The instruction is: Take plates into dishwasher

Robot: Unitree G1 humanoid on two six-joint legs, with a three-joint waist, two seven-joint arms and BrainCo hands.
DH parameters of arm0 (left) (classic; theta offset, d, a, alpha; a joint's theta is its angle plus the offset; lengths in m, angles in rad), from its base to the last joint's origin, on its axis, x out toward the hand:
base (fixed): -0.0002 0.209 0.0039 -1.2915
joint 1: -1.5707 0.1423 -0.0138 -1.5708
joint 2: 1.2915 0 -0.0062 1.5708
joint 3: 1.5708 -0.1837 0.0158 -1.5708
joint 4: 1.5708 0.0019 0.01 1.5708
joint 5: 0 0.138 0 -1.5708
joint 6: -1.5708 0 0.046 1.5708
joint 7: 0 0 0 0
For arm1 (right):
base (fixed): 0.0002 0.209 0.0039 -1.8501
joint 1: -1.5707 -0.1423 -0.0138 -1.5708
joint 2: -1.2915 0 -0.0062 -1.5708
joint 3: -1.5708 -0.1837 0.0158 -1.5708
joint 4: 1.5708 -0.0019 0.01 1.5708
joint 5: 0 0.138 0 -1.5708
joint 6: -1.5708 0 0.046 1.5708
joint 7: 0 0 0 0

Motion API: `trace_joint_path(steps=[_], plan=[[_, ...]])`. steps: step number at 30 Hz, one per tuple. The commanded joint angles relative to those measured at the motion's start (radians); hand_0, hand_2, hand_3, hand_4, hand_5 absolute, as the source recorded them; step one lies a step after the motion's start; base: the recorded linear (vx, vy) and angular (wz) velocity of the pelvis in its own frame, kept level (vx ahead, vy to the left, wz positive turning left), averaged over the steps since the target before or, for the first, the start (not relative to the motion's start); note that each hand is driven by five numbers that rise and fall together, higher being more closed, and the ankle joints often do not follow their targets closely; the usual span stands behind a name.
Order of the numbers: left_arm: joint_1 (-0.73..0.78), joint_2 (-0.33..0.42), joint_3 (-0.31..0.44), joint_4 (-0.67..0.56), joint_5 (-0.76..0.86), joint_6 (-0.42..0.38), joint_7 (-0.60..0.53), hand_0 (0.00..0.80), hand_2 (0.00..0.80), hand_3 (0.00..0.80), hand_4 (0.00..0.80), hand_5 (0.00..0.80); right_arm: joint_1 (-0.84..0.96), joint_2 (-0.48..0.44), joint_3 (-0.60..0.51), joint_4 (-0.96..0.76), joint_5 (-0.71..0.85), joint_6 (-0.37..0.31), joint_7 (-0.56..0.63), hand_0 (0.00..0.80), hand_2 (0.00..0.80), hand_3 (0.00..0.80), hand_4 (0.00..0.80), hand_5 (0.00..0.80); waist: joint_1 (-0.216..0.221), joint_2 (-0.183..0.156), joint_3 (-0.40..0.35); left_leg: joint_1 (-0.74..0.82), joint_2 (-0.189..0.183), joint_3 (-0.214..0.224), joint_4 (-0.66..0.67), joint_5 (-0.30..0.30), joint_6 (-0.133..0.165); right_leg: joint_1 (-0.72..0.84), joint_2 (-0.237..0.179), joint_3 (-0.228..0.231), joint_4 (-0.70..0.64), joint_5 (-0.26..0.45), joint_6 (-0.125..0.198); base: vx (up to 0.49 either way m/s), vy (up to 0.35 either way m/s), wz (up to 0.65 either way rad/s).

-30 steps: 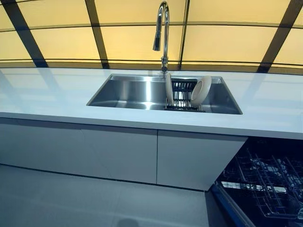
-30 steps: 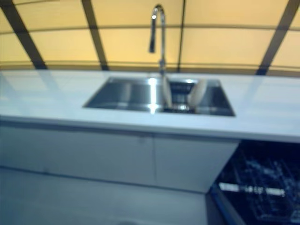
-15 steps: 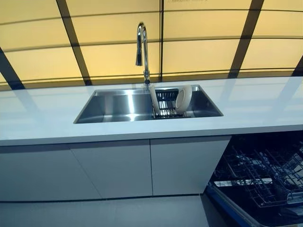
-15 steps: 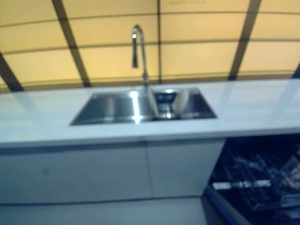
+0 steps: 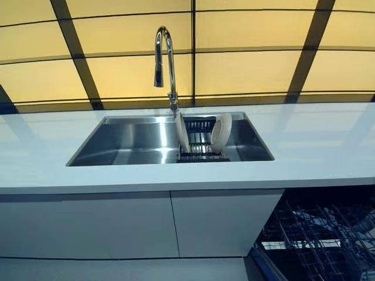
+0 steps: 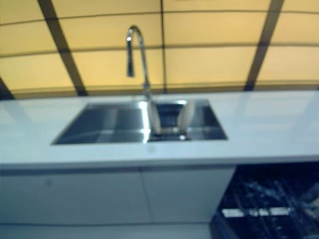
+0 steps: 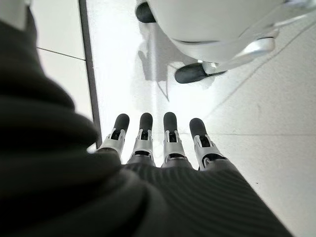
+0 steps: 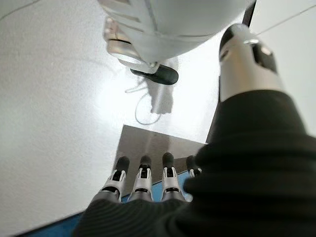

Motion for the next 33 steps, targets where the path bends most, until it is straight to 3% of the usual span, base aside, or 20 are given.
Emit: trace_joint_path(steps=[1, 8, 13, 14, 15, 17, 18, 19, 21, 22, 23, 27, 33], plan=[[-0.058, -0.011, -0.027, 0.044, 0.049, -0.034, -0.02, 0.0, 0.0, 0.0, 0.0, 0.0, -0.063, 0.016, 0.013, 0.053, -0.002, 0.016, -0.008, 0.0, 0.0, 0.0, 0.0, 0.0, -0.013, -0.022, 0.012, -0.029, -0.09, -0.003, 0.025, -0.035, 0.116, -0.049, -0.063, 0.024, 0.101, -0.077, 0.133, 0.081, -0.005, 0.15], [-0.053, 0.008, -0.021, 0.044, 0.058, -0.027, -0.007, 0.0, 0.0, 0.0, 0.0, 0.0, -0.071, 0.034, 0.046, 0.034, -0.015, 0.01, 0.003, 0.0, 0.0, 0.0, 0.0, 0.0, -0.012, -0.018, 0.027, -0.03, -0.086, 0.018, 0.022, -0.044, 0.129, -0.087, -0.079, 0.004, 0.169, -0.106, 0.145, 0.073, -0.018, 0.05], [-0.05, 0.005, -0.018, 0.044, 0.026, -0.012, 0.005, 0.0, 0.0, 0.0, 0.0, 0.0, -0.076, 0.037, 0.066, 0.029, -0.012, 0.001, 0.034, 0.0, 0.0, 0.0, 0.0, 0.0, -0.009, -0.027, 0.019, -0.046, -0.07, 0.039, 0.113, -0.088, 0.124, -0.066, -0.084, -0.009, 0.194, -0.149, 0.127, 0.119, -0.111, 0.02], [-0.05, 0.001, -0.014, 0.042, -0.008, -0.005, 0.018, 0.0, 0.0, 0.0, 0.0, 0.0, -0.077, 0.033, 0.073, 0.025, -0.016, 0.0, 0.046, 0.0, 0.0, 0.0, 0.0, 0.0, -0.005, -0.04, 0.017, -0.063, -0.057, 0.046, 0.201, -0.114, 0.114, -0.05, -0.086, -0.011, 0.19, -0.152, 0.114, 0.158, -0.191, 0.04], [-0.051, -0.002, -0.006, 0.038, -0.034, 0.002, 0.025, 0.0, 0.0, 0.0, 0.0, 0.0, -0.081, 0.027, 0.082, 0.018, -0.034, 0.009, 0.06, 0.0, 0.0, 0.0, 0.0, 0.0, 0.003, -0.056, 0.019, -0.109, -0.032, 0.056, 0.369, -0.102, 0.104, -0.03, -0.084, -0.01, 0.173, -0.145, 0.093, 0.135, -0.252, 0.02], [-0.052, -0.017, 0.009, 0.035, -0.073, -0.01, 0.045, 0.0, 0.0, 0.0, 0.0, 0.0, -0.086, 0.012, 0.108, 0.001, -0.022, 0.027, 0.054, 0.0, 0.0, 0.0, 0.0, 0.0, 0.023, -0.059, 0.046, -0.317, 0.003, 0.013, 0.727, 0.035, 0.074, 0.005, -0.045, -0.011, 0.16, -0.151, 0.036, 0.027, -0.178, 0.02], [-0.054, -0.021, 0.02, 0.029, -0.082, -0.005, 0.049, 0.0, 0.0, 0.0, 0.0, 0.0, -0.088, 0.004, 0.106, -0.004, -0.011, 0.042, 0.046, 0.0, 0.0, 0.0, 0.0, 0.0, 0.031, -0.055, 0.063, -0.381, -0.016, -0.006, 0.759, 0.044, 0.068, 0.023, -0.035, -0.006, 0.164, -0.156, 0.023, 0.0, 0.0, 0.0], [-0.054, -0.022, 0.024, 0.028, -0.081, -0.004, 0.051, 0.0, 0.0, 0.0, 0.0, 0.0, -0.089, 0.002, 0.104, -0.003, -0.006, 0.047, 0.044, 0.0, 0.0, 0.0, 0.0, 0.0, 0.033, -0.053, 0.066, -0.388, -0.026, -0.008, 0.72, 0.044, 0.063, 0.031, -0.035, -0.006, 0.164, -0.158, 0.024, 0.105, 0.142, -0.21], [-0.053, -0.023, 0.031, 0.03, -0.079, -0.019, 0.054, 0.0, 0.0, 0.0, 0.0, 0.0, -0.093, -0.002, 0.079, 0.026, 0.026, 0.037, 0.026, 0.0, 0.0, 0.0, 0.0, 0.0, 0.021, -0.038, 0.08, -0.299, -0.048, 0.033, 0.211, 0.102, 0.03, 0.06, -0.045, -0.009, 0.172, -0.173, 0.05, 0.166, 0.259, -0.19], [-0.054, -0.024, 0.026, 0.027, -0.065, -0.023, 0.041, 0.0, 0.0, 0.0, 0.0, 0.0, -0.098, -0.008, 0.061, 0.034, 0.016, 0.012, 0.023, 0.0, 0.0, 0.0, 0.0, 0.0, 0.021, -0.035, 0.093, -0.309, -0.061, -0.033, 0.211, 0.091, 0.057, 0.073, -0.059, -0.002, 0.185, -0.191, 0.05, 0.177, 0.247, 0.1], [-0.059, -0.026, 0.026, 0.03, -0.06, -0.021, 0.037, 0.0, 0.0, 0.0, 0.0, 0.0, -0.1, -0.004, 0.055, 0.027, 0.014, 0.017, 0.015, 0.0, 0.0, 0.0, 0.0, 0.0, 0.026, -0.033, 0.093, -0.291, -0.08, -0.07, 0.171, 0.081, 0.064, 0.077, -0.074, 0.001, 0.186, -0.196, 0.063, 0.238, 0.231, 0.12], [-0.077, -0.007, 0.01, 0.041, -0.04, -0.052, 0.033, 0.0, 0.0, 0.0, 0.0, 0.0, -0.083, -0.009, 0.02, 0.042, -0.007, 0.005, 0.022, 0.0, 0.0, 0.0, 0.0, 0.0, 0.011, -0.008, 0.056, -0.172, -0.074, -0.042, 0.085, 0.043, 0.075, 0.053, -0.121, -0.026, 0.202, -0.205, 0.108, 0.229, 0.156, -0.23], [-0.088, 0.025, 0.019, 0.039, -0.043, -0.047, 0.037, 0.0, 0.0, 0.0, 0.0, 0.0, -0.071, 0.008, 0.042, 0.045, -0.024, -0.01, 0.049, 0.0, 0.0, 0.0, 0.0, 0.0, 0.023, -0.018, 0.016, -0.169, -0.064, -0.016, 0.069, 0.034, 0.078, 0.04, -0.127, -0.029, 0.145, -0.183, 0.12, 0.127, -0.027, -0.03]])
